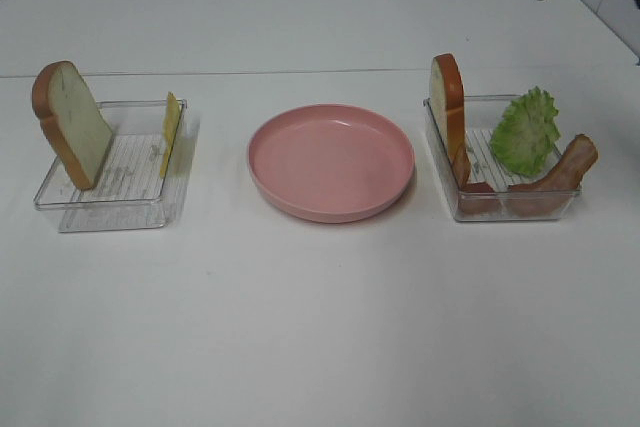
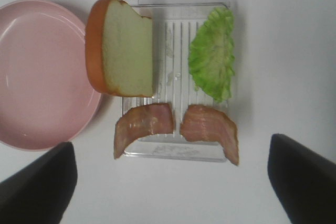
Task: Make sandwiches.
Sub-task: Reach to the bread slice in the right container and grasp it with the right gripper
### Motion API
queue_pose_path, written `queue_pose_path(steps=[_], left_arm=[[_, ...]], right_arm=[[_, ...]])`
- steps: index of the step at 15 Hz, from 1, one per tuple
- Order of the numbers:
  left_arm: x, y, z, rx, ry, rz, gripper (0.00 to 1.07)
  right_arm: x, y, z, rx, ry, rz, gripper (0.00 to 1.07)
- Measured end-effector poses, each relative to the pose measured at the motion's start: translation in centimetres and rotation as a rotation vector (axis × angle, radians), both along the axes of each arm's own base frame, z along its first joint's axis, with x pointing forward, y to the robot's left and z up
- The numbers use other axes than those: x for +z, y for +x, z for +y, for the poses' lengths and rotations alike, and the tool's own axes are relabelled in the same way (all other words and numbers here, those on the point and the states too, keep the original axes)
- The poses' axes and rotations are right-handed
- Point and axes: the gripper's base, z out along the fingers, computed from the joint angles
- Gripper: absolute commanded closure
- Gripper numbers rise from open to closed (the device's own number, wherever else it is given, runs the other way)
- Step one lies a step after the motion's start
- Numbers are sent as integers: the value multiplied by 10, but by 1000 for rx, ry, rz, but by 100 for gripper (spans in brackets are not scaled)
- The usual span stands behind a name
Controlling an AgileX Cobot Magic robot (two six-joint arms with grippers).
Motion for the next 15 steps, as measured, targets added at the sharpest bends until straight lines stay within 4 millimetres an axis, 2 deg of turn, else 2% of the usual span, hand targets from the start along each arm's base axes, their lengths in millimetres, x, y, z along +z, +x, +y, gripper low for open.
queue_pose_path(steps=[2, 4, 7, 9, 11, 13, 15], left_arm=[[0, 0, 0, 0, 0, 0, 6], [0, 0, 0, 0, 0, 0, 6], [0, 0, 0, 0, 0, 0, 6], [0, 0, 0, 0, 0, 0, 6], [0, 0, 0, 0, 0, 0, 6], [0, 0, 0, 0, 0, 0, 6], [0, 0, 0, 0, 0, 0, 6]], right_arm=[[-15, 18, 17, 36, 5, 20, 12], [-43, 45, 48, 96, 8, 50, 12], [-71, 65, 69, 126, 36, 79, 12], [-96, 77, 74, 127, 43, 118, 12], [-113, 81, 75, 126, 35, 153, 12], [-142, 86, 76, 125, 21, 209, 12], [-156, 88, 76, 126, 15, 237, 12]])
